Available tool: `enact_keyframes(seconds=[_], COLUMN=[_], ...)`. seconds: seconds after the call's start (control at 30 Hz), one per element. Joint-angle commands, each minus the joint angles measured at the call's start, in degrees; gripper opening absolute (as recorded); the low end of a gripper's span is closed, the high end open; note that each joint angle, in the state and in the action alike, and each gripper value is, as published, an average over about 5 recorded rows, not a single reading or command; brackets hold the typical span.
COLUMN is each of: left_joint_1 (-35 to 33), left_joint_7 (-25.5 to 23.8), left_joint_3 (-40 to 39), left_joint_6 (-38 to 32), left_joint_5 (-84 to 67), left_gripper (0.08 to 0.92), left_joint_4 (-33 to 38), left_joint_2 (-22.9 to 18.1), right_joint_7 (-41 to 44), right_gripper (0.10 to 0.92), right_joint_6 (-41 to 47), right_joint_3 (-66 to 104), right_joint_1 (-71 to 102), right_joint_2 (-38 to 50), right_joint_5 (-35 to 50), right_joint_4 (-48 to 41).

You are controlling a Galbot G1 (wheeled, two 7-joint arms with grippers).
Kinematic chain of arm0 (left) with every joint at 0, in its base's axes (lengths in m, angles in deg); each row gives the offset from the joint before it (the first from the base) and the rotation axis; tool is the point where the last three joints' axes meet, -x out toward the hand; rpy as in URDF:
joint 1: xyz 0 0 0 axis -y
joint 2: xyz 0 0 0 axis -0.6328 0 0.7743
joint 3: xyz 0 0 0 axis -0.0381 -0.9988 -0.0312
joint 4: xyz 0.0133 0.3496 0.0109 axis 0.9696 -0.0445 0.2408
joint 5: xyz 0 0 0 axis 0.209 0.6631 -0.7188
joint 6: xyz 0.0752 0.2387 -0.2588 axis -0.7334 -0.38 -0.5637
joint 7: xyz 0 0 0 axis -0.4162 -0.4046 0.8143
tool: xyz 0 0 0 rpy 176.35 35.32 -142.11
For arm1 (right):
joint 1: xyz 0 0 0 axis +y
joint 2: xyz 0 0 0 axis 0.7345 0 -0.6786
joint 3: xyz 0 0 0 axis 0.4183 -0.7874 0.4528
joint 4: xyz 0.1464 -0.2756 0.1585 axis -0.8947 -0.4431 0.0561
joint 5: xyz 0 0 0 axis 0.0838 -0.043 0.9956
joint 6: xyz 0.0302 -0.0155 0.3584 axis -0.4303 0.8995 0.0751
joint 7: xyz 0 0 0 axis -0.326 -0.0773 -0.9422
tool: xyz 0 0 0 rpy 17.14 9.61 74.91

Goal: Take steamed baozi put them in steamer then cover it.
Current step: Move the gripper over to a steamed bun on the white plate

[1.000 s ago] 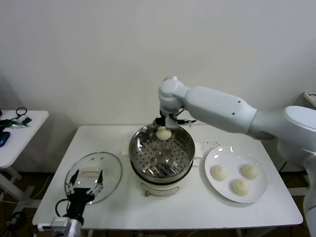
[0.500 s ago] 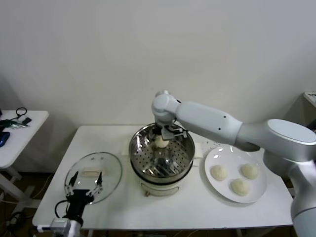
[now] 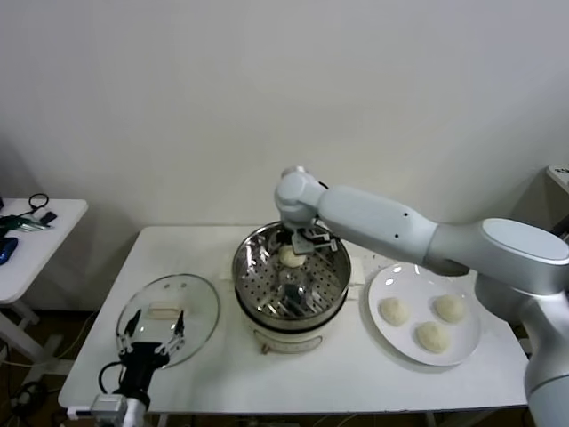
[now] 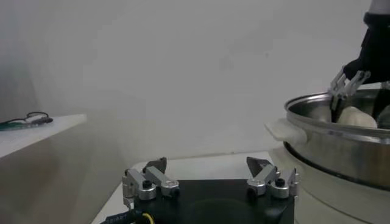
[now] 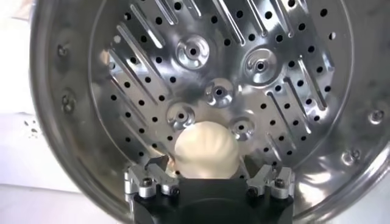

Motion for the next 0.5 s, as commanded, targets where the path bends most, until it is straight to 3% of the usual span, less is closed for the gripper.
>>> enact_keyframes(seconds=[0.03, 0.27, 0.4, 0.5], left_joint_1=[-0.01, 0.05, -0.09, -0.19], left_joint_7=[-0.01, -0.15, -0.18, -0.22], left_joint_3=[-0.03, -0.41, -0.48, -0.54], left_joint_6=[0.04, 0.02, 0.05, 0.06], left_joint_5=[0.1, 0.01, -0.09, -0.12], left_gripper=[0.823, 0.823, 0.823, 0.823], left_joint_4=[0.11, 0.37, 0.59, 0.75], left_joint_2=[0.1, 0.13, 0.16, 0.16], right_joint_7=[1.01, 0.48, -9.01, -10.86], right_gripper=[0.823, 0.823, 0.823, 0.823], right_joint_6=[2.29, 12.61, 27.24, 39.9], right_joint_3=[-0.67, -6.67, -15.84, -19.33], right_joint_1=[-3.95, -14.5, -20.64, -22.3], right_joint_2=[2.38, 13.48, 21.61, 27.18], right_joint_5=[6.9, 24.93, 37.73, 49.76], right_joint_4=[2.32, 7.46, 10.87, 13.05])
